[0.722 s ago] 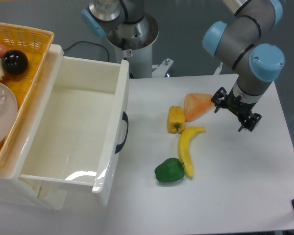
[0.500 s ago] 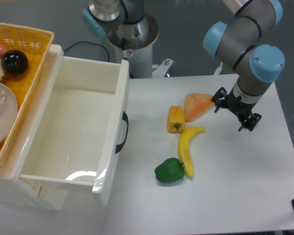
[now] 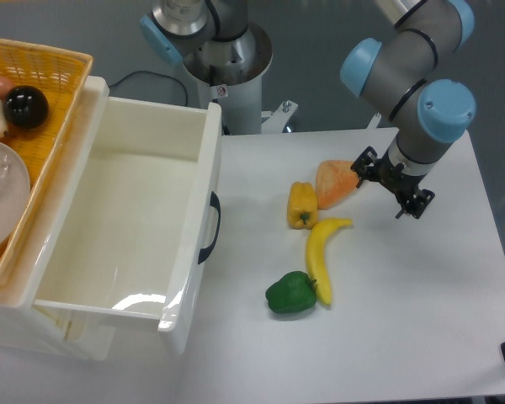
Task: Pick up the yellow pepper
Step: 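Move the open gripper over the yellow bell pepper, then lower the gripper onto the yellow pepper and close it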
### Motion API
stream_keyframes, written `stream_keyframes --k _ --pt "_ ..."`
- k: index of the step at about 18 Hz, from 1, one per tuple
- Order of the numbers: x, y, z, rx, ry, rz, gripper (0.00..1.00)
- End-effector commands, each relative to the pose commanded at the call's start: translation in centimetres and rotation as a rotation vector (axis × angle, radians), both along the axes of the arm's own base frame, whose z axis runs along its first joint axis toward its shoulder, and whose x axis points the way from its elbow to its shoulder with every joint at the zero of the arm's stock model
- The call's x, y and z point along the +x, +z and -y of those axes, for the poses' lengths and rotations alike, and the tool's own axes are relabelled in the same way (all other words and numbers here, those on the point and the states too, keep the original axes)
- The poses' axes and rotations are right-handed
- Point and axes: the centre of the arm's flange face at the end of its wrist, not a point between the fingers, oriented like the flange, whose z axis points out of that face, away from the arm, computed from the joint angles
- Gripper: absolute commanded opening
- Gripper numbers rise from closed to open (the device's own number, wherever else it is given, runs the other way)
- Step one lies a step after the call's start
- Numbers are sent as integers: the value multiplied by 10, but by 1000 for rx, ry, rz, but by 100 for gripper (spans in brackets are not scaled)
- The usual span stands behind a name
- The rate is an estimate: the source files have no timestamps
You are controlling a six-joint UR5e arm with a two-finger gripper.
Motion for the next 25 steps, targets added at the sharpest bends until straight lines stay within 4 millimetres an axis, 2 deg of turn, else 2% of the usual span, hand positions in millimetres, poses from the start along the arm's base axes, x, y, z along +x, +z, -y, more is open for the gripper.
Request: stream_keyframes --k 2,6,11,13,15,18,25 --pt "16 -3 2 -10 77 14 100" --pt "25 -10 1 -46 221 26 100" --pt "69 -22 13 -20 310 101 100" --pt "77 -25 12 -10 355 121 100" --pt "83 -23 4 -16 399 123 100" --pt "103 -26 -27 -39 439 119 100" --pt "106 -40 -43 -42 444 105 100"
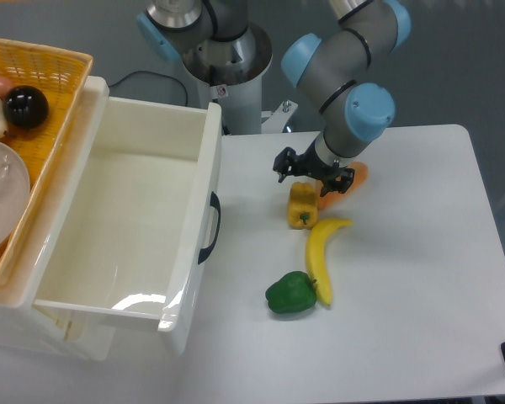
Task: Pick up the yellow pepper
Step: 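Lower the gripper onto the yellow pepper and close it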
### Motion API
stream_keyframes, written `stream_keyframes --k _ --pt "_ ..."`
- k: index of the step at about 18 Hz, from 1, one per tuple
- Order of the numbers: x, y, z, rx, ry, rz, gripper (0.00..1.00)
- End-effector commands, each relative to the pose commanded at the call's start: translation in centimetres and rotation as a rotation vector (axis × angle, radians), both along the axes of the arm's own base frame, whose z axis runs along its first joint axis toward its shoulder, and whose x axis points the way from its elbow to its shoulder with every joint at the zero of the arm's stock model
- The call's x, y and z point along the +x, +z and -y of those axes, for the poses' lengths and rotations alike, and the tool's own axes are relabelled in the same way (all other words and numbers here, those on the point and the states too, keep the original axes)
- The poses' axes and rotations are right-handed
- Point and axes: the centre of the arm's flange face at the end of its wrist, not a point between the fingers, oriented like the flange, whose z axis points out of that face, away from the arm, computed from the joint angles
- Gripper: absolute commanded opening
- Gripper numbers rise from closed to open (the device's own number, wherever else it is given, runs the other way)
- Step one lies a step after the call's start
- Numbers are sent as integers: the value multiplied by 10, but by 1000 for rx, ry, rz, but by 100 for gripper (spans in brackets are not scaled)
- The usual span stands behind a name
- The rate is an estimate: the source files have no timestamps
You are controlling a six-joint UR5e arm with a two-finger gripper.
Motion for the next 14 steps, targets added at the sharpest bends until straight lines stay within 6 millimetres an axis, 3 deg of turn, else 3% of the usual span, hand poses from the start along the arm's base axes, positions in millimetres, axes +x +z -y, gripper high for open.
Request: stream_keyframes --k 6,11,14 --pt "-12 -2 1 -3 3 -5 100" --pt "-10 -10 -2 -10 -5 3 100" --pt "-6 -16 -4 -35 -16 -15 93"
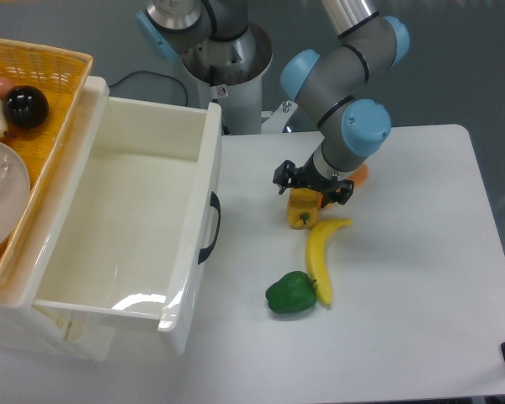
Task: Pick up the yellow pepper
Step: 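Lower the gripper onto the yellow pepper and close it, then lift the gripped yellow pepper up off the table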
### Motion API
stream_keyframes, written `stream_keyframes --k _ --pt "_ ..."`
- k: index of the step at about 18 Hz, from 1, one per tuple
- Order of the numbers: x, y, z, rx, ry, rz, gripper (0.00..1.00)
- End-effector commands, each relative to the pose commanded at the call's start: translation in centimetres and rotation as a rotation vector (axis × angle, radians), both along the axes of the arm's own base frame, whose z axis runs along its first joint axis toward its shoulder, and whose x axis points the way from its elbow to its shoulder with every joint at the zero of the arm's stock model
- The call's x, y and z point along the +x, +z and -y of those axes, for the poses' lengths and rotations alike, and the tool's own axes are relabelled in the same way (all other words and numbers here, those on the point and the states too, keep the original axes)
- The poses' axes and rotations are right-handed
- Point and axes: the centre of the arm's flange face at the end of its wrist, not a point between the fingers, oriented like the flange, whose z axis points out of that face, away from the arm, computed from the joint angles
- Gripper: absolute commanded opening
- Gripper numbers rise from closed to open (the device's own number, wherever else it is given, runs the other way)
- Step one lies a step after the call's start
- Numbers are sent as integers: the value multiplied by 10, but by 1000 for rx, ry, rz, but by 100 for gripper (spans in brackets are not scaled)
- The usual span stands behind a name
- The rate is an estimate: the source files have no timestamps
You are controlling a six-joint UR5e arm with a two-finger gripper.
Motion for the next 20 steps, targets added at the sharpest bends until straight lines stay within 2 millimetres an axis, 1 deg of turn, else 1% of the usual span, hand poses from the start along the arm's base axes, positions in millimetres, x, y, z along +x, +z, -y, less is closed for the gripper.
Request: stream_keyframes --k 1,3,4,6,9,10,11,14,17,20 --pt "3 -3 -5 -7 -14 0 89" --pt "3 -3 -5 -10 -16 -1 78" --pt "2 -2 -6 -9 -16 -2 69" --pt "2 -2 -6 -8 -18 -4 56" --pt "0 1 -7 -5 -19 -9 32" --pt "-2 4 -7 -2 -20 -15 26" --pt "-6 9 -8 3 -20 -25 25" --pt "-27 36 -16 19 -12 -69 25" --pt "-43 61 -20 27 -18 -83 25" --pt "-61 91 -29 55 -46 -131 25"
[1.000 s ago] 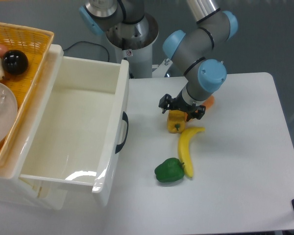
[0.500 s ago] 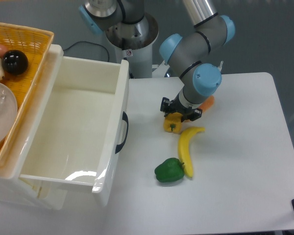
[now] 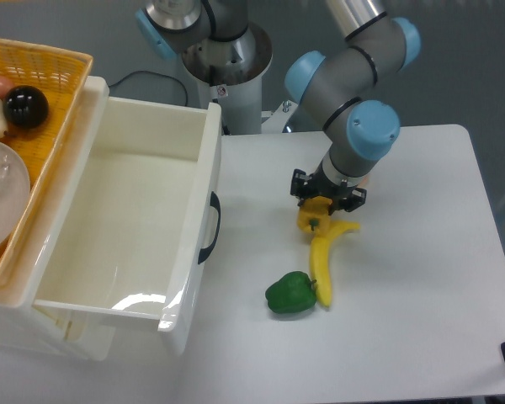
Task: Pick up the yellow pepper
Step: 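Lift the gripped yellow pepper up off the table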
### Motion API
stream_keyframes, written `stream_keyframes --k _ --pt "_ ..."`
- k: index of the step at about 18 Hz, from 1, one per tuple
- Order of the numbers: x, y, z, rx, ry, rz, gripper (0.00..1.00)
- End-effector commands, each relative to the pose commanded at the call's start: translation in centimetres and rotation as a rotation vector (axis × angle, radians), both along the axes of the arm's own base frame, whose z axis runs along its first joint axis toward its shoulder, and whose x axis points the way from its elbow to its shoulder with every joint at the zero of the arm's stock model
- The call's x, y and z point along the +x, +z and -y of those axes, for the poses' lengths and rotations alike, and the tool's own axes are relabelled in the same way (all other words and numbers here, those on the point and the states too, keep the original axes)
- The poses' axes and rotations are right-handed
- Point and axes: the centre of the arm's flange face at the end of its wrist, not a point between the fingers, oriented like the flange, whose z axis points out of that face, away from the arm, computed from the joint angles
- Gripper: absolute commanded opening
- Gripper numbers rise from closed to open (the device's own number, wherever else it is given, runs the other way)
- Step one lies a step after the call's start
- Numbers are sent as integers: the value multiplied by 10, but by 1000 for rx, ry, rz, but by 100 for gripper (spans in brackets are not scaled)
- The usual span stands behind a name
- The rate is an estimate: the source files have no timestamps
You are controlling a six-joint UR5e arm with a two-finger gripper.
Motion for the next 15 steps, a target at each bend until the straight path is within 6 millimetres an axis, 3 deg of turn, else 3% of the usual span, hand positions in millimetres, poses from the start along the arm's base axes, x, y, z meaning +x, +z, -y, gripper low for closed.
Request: stream_keyframes --k 4,7,10,15 --pt "-25 29 -9 26 -106 -33 25" --pt "-37 33 -11 20 -207 -49 25" --pt "-53 34 0 -6 -341 -74 25" --pt "-63 36 -2 -14 -362 -89 25"
